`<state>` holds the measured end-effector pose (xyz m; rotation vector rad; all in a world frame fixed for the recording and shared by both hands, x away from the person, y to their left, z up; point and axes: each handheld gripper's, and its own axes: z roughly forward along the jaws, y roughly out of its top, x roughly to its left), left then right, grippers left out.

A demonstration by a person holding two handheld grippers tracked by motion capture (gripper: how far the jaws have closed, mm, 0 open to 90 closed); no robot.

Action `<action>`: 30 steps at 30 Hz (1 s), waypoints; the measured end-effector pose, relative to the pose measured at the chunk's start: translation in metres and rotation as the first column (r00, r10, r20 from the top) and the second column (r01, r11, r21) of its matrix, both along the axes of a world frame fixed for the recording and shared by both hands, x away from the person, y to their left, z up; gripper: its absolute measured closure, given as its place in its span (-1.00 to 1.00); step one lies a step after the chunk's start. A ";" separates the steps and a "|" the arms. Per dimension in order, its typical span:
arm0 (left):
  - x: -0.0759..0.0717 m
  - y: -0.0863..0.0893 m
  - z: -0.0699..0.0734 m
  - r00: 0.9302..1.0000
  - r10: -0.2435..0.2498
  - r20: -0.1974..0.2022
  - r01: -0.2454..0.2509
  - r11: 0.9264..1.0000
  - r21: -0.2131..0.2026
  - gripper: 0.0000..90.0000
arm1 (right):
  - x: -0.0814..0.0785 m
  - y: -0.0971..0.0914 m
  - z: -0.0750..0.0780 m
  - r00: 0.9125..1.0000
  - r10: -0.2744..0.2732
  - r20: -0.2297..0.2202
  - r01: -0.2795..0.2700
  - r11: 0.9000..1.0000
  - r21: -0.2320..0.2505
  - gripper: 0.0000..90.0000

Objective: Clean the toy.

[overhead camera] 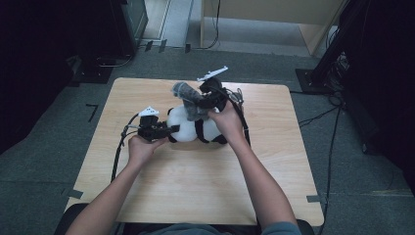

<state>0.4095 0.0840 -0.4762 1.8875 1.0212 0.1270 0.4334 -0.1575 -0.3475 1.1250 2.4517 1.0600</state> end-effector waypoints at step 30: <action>0.001 0.001 -0.003 1.000 0.004 -0.018 -0.004 1.000 0.025 0.16 | 0.003 0.019 -0.057 0.999 0.027 -0.018 -0.028 0.998 -0.057 0.72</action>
